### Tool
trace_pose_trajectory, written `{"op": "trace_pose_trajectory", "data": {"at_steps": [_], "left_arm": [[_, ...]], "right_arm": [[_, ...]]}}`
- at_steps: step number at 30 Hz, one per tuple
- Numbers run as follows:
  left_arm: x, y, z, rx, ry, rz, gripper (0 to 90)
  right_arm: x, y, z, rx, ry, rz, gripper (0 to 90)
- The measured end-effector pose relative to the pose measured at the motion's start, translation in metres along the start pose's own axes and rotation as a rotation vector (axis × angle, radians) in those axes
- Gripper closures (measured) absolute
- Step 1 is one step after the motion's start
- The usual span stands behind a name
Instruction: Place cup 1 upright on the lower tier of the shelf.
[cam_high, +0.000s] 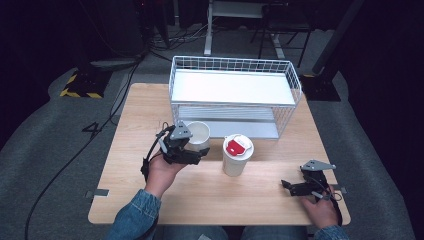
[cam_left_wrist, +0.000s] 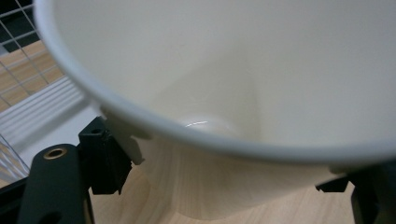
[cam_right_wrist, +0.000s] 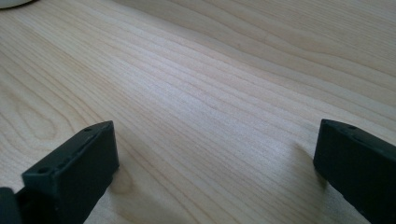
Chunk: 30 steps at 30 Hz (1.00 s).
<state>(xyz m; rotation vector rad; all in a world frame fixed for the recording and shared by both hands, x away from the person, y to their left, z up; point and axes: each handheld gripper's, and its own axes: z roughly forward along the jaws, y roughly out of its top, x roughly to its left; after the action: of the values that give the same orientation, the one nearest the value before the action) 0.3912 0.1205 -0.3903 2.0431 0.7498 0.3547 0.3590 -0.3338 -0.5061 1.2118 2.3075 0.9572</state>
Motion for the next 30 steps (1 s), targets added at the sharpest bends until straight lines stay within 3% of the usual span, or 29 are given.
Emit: {"op": "trace_pose_trajectory", "data": {"at_steps": [8,18,30], "left_arm": [[0.011,0.01,0.012,-0.028,0.024,-0.017,22.8],[0.024,0.013,0.036,-0.027,0.115,-0.053,22.8],[0.036,0.013,0.056,-0.047,0.14,-0.076,22.8]], "right_arm": [[0.0,0.0,0.0,0.0,0.0,0.0,0.2],[0.0,0.0,0.0,0.0,0.0,0.0,0.2],[0.0,0.0,0.0,0.0,0.0,0.0,0.2]]}}
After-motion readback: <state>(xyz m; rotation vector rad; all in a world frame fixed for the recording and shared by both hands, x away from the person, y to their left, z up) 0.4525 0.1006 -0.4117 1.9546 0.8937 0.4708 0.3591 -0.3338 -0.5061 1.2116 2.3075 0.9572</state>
